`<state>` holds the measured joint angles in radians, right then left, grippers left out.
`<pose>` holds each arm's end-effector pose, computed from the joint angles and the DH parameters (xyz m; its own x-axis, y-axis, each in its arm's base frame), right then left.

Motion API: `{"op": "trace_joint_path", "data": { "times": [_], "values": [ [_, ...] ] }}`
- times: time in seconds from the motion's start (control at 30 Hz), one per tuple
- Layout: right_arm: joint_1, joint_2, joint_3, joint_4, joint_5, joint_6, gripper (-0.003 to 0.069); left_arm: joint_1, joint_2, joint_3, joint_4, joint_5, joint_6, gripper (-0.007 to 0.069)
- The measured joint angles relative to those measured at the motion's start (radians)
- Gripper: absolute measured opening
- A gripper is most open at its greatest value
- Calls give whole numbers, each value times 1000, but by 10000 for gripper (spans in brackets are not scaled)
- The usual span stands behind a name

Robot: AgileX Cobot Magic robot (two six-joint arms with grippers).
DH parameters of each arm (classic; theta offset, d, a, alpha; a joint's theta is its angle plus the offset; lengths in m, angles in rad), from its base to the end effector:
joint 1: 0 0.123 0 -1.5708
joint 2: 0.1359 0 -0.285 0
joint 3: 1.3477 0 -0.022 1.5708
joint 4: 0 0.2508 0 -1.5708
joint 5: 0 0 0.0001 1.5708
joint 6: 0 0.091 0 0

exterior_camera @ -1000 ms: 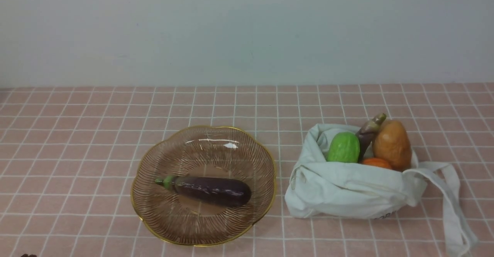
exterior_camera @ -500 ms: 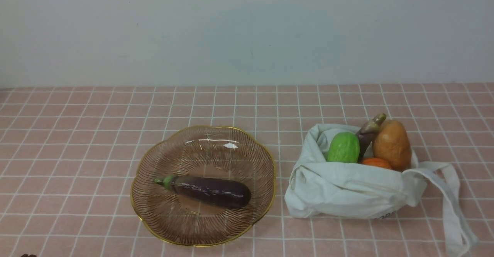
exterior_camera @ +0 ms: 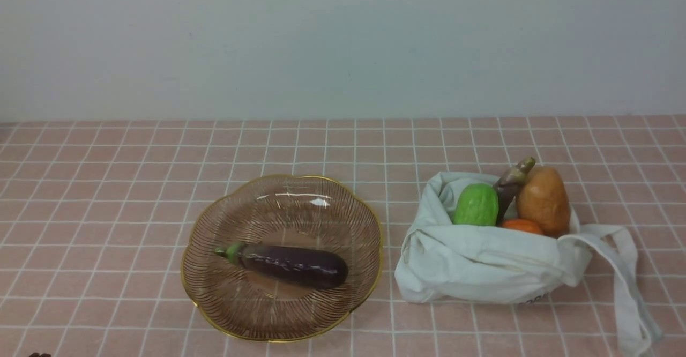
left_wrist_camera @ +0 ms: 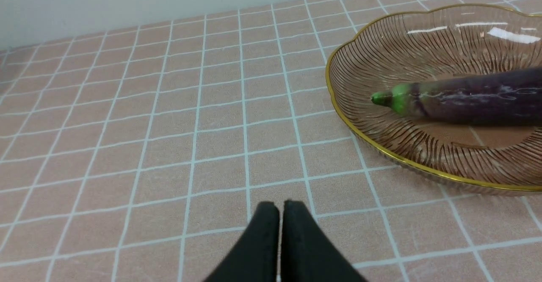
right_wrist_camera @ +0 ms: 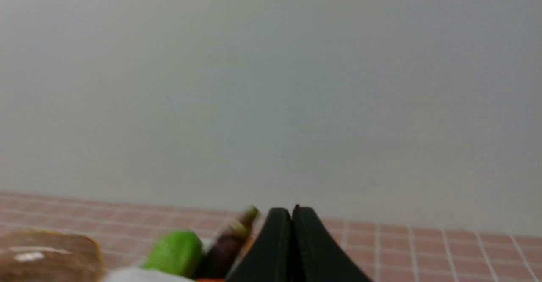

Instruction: Take vegetables from bag on pink coffee tablecloth place on plate.

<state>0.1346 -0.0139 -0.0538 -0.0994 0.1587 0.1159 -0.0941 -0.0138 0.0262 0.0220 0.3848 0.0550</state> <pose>0.0522 0.0056 0.2177 -0.0051 0.0172 -0.9998 -0.1186 0.9928 0.0177 0.0520 -0.0042 0.1705 -0.2963 0.1036 -0.9495 0.1088 0.9913 0.0742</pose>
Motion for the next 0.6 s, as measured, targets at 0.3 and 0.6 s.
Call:
{"op": "trace_joint_path", "data": {
  "times": [0.3,0.6],
  "values": [
    [-127,1,82,-6,185,-3,-15,0,0,0,0,0,0,-5],
    [-128,1,79,-4,205,-3,-15,0,0,0,0,0,0,-5]
  ]
}}
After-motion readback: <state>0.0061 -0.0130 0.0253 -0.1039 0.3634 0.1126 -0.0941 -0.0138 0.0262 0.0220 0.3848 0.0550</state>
